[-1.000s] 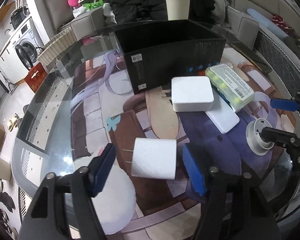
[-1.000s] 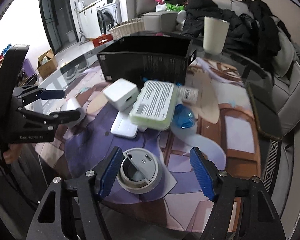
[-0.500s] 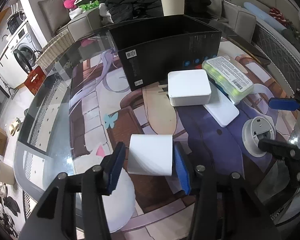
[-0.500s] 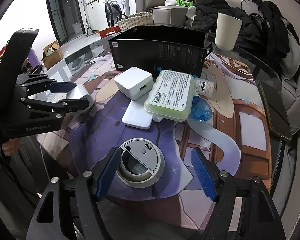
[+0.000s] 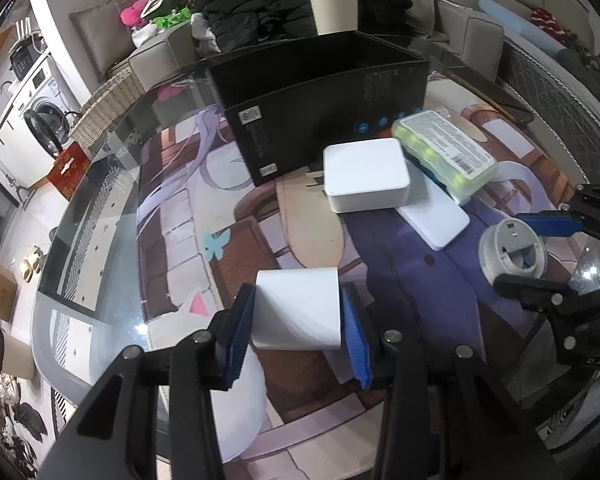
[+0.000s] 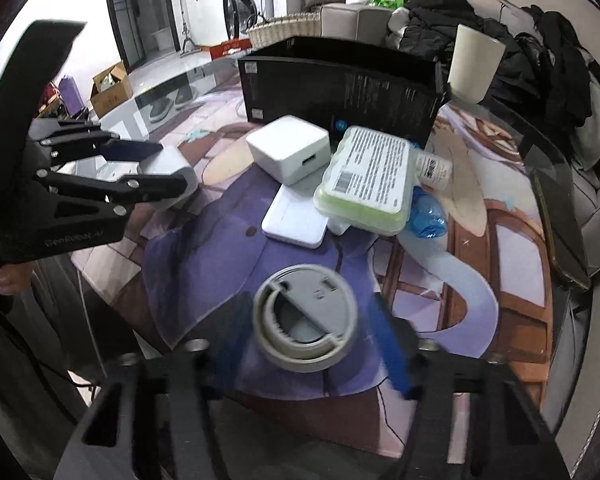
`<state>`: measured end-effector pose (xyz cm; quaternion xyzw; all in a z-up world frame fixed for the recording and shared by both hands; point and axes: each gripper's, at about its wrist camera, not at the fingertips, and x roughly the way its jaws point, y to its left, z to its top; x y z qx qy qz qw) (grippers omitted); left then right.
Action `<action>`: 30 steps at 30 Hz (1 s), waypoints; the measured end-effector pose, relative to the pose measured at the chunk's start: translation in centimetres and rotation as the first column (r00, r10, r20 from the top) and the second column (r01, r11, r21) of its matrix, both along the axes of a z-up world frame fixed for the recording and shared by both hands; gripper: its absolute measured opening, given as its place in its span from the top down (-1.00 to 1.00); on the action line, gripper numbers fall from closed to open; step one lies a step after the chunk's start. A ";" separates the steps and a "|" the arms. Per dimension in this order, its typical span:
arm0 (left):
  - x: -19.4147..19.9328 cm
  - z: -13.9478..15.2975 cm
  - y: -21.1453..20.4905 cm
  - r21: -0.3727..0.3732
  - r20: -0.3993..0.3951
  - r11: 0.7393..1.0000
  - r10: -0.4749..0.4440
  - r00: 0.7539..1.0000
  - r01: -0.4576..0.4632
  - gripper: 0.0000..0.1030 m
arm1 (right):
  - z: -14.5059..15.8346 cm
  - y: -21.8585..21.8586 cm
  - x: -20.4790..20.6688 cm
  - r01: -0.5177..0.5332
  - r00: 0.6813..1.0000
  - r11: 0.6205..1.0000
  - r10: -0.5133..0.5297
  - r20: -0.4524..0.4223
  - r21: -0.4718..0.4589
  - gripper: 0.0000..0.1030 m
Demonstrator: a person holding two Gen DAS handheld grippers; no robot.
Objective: Organize rigid objects
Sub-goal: 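Grasp the white cube adapter with the left gripper while the right grasps the round lid, then carry both items over the black box and open both grippers to drop them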
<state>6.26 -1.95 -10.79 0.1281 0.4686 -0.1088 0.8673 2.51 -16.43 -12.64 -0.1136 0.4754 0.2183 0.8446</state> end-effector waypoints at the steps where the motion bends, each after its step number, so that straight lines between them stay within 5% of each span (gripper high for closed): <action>1: 0.0 0.1 0.0 -0.004 -0.001 1.000 -0.003 1.000 0.003 0.20 | 0.0 0.0 0.0 -0.001 1.000 1.000 0.001 -0.001 0.000 0.02; 6: -0.4 1.0 -0.2 -0.033 0.028 0.999 -0.017 0.999 0.018 0.21 | 0.5 0.1 0.0 -0.009 1.000 1.000 0.009 0.014 0.015 0.03; 14: -1.0 5.0 -0.3 -0.085 0.163 0.996 -0.024 0.986 0.038 0.21 | 4.5 0.4 0.2 -0.019 0.987 0.997 0.007 0.164 0.074 0.03; 23: 0.1 13.9 0.4 -0.164 0.451 0.984 0.014 0.893 0.067 0.21 | 12.0 0.4 2.8 -0.035 0.912 0.978 -0.052 0.407 0.204 0.03; 27: 2.7 16.4 0.8 -0.193 0.498 0.980 0.055 0.866 0.049 0.21 | 14.4 0.5 5.3 -0.005 0.872 0.973 -0.109 0.477 0.232 0.03; 30: 5.8 16.7 0.9 -0.200 0.486 0.980 0.085 0.870 0.016 0.21 | 15.5 0.7 7.5 0.023 0.858 0.970 -0.144 0.493 0.243 0.03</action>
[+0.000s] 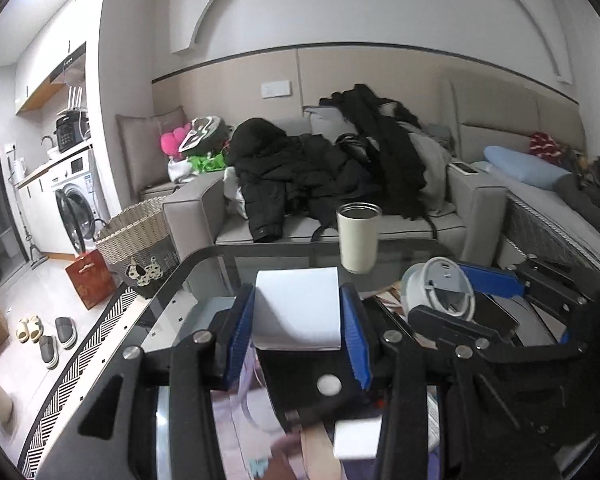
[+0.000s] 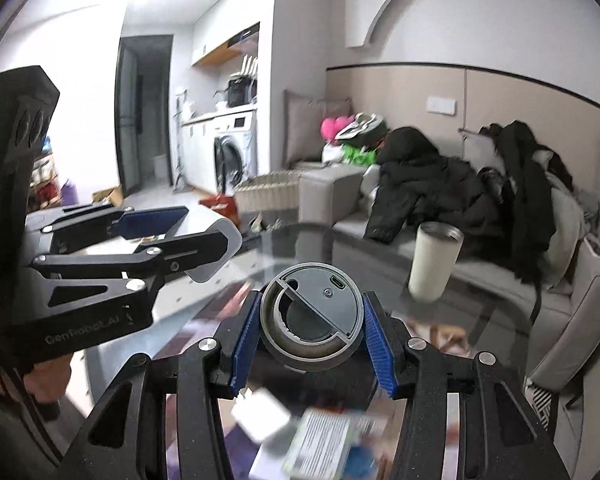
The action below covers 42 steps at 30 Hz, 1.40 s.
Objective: Organize rigid objects
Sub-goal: 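Carry both items over the black box and open both grippers to drop them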
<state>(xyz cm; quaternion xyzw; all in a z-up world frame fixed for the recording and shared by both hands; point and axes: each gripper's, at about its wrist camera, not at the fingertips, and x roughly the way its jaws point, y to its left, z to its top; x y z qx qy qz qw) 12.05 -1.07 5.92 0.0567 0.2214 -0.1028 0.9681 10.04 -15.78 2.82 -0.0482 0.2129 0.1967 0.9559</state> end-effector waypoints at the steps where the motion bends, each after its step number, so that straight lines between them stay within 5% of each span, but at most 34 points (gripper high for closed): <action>1: 1.2 -0.2 0.1 -0.007 -0.020 1.000 0.002 1.000 -0.002 0.21 | 0.1 0.1 1.2 0.013 1.000 1.000 -0.013 -0.004 0.003 0.03; 7: 7.0 -4.0 -0.7 -0.019 -0.172 0.999 0.033 0.985 -0.036 0.21 | -1.7 0.4 6.5 0.049 0.993 0.999 -0.051 -0.104 -0.017 0.03; 13: 8.7 -7.5 -2.1 0.031 -0.295 0.999 0.036 0.955 -0.028 0.21 | -5.9 0.2 10.6 0.037 0.968 0.998 -0.047 -0.248 -0.046 0.03; 17: 9.7 -9.7 -2.1 0.016 -0.426 1.000 0.028 0.904 -0.023 0.21 | -8.6 -0.3 11.9 0.040 0.938 0.997 -0.057 -0.342 -0.059 0.03; 25: 10.1 -11.6 -1.9 0.018 -0.506 0.999 0.040 0.862 -0.036 0.21 | -10.8 0.1 12.3 0.009 0.894 0.997 -0.040 -0.446 -0.072 0.03; 31: 10.4 -12.0 -1.8 0.016 -0.517 0.999 0.040 0.855 -0.037 0.21 | -11.1 0.7 11.8 -0.012 0.893 0.996 -0.027 -0.449 -0.084 0.03; 37: 9.4 -11.0 -1.8 0.067 -0.456 0.997 0.073 0.887 -0.047 0.14 | -11.0 0.5 11.4 -0.024 0.886 0.999 0.004 -0.464 -0.038 0.00; 42: 9.0 -10.2 -0.6 0.010 -0.446 0.997 0.073 0.892 -0.076 -0.28 | -10.1 0.0 10.7 -0.015 0.904 1.000 0.004 -0.428 -0.022 -0.06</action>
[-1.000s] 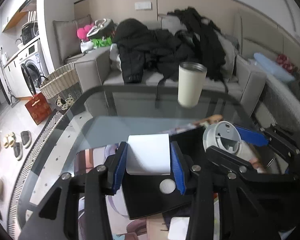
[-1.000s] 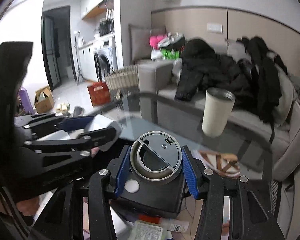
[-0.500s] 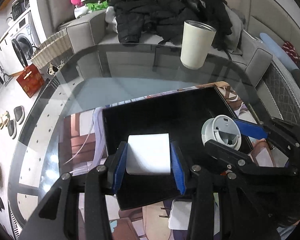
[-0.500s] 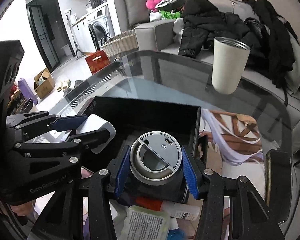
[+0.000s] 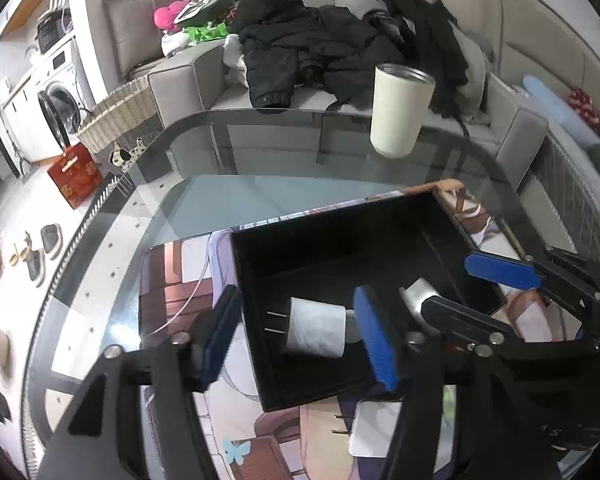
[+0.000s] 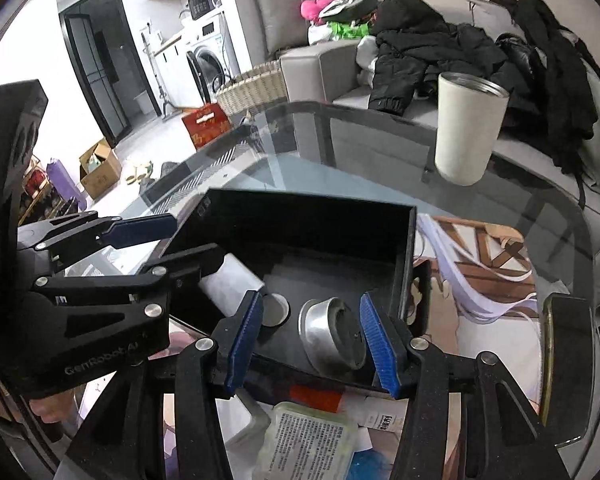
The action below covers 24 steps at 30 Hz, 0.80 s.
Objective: Organize rigid objects
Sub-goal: 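Carry both items over the black box and open both grippers to drop them, then grasp the white square charger with the left gripper while the right grasps the green battery case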
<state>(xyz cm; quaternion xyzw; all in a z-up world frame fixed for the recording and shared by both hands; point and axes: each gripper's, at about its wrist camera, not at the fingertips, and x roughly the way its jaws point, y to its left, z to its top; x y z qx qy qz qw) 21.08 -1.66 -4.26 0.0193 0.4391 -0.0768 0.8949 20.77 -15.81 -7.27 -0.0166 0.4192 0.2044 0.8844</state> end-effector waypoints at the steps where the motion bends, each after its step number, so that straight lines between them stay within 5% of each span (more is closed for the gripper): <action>1: 0.1 0.1 0.4 -0.020 -0.017 0.999 0.026 1.000 -0.026 -0.35 | 0.4 -0.1 -0.3 0.002 1.000 1.000 -0.002 0.019 0.000 -0.11; 3: 0.5 0.2 1.1 -0.040 -0.101 0.994 0.101 0.990 -0.105 -0.59 | 1.3 -0.4 -1.0 0.015 0.998 1.000 -0.016 0.058 0.007 -0.29; 5: 0.4 0.5 1.2 -0.058 -0.142 0.993 0.093 0.985 -0.102 -0.59 | 2.2 -0.9 -1.8 0.026 0.995 0.999 -0.029 0.092 0.036 -0.44; 11: -2.7 3.7 0.5 -0.055 0.077 0.996 0.067 0.995 -0.063 -0.56 | 5.2 -1.9 -4.4 0.044 0.977 0.997 -0.055 0.207 0.057 -0.47; 14: -3.9 4.4 0.3 -0.026 0.080 0.999 0.048 0.996 -0.047 -0.56 | 6.6 -2.2 -6.2 0.038 0.962 0.998 -0.051 0.269 0.052 -0.48; 17: -5.6 5.7 0.3 0.002 0.171 1.000 0.017 0.985 -0.017 -0.59 | 7.6 -2.5 -7.7 0.028 0.954 0.998 -0.043 0.296 0.055 -0.48; 20: -8.8 8.3 1.3 -0.085 0.345 0.993 -0.051 0.937 0.086 -0.60 | 8.0 -2.9 -9.0 0.024 0.953 0.998 -0.040 0.300 0.058 -0.48; 24: -12.5 10.2 1.6 -0.036 0.527 0.992 -0.082 0.846 0.119 -0.67 | 8.7 -3.5 -11.2 0.037 0.938 0.997 -0.056 0.341 0.061 -0.48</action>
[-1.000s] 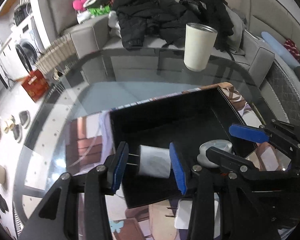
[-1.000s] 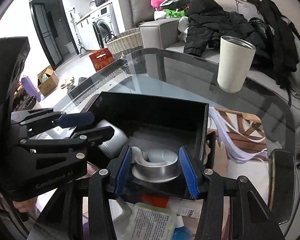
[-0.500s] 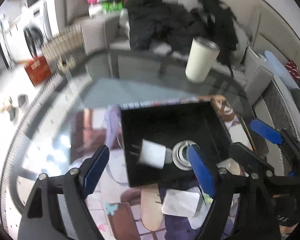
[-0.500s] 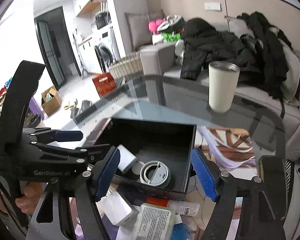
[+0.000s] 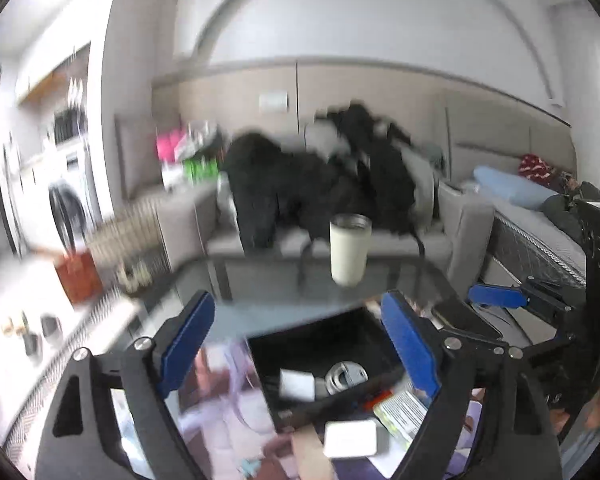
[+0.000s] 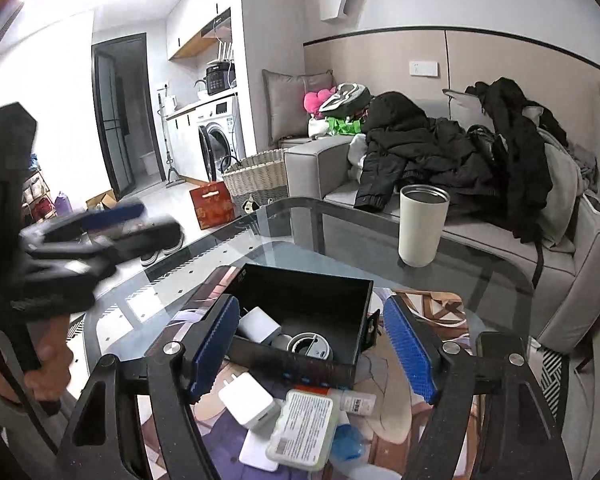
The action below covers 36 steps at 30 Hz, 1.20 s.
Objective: Organize rigid objects
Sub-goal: 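Grasp the white square charger with the left gripper while the right grasps the green battery case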
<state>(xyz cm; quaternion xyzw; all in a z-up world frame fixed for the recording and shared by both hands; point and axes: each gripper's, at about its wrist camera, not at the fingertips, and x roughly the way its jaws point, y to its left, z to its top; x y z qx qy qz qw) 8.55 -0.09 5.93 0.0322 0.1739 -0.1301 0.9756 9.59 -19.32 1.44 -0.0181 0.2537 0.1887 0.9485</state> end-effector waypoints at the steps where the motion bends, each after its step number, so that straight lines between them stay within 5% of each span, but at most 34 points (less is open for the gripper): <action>1: -0.6 0.1 0.1 -0.003 0.020 1.000 -0.004 1.000 0.004 -0.67 | 0.3 -0.1 -0.6 0.008 1.000 1.000 -0.008 0.029 -0.005 -0.48; 8: -1.1 -1.3 -0.1 -0.021 -0.052 0.997 -0.077 0.996 0.076 -0.67 | 1.4 -0.2 -3.2 0.020 0.994 1.000 -0.019 0.110 -0.003 -0.54; 21: 1.6 -6.7 -2.4 0.080 -0.320 0.996 -0.009 0.947 0.037 -0.67 | -4.2 0.4 1.5 0.013 0.980 0.997 -0.028 -0.196 -0.081 -0.52; 31: 2.9 -11.2 -2.6 0.143 -0.475 0.988 0.020 0.880 0.055 -0.67 | -10.2 2.0 3.6 -0.060 0.914 0.984 -0.013 -0.405 -0.166 0.02; 36: 3.4 -12.3 -2.6 0.138 -0.520 0.988 0.018 0.854 0.063 -0.66 | -11.7 2.4 4.0 -0.076 0.891 0.985 -0.004 -0.455 -0.158 0.02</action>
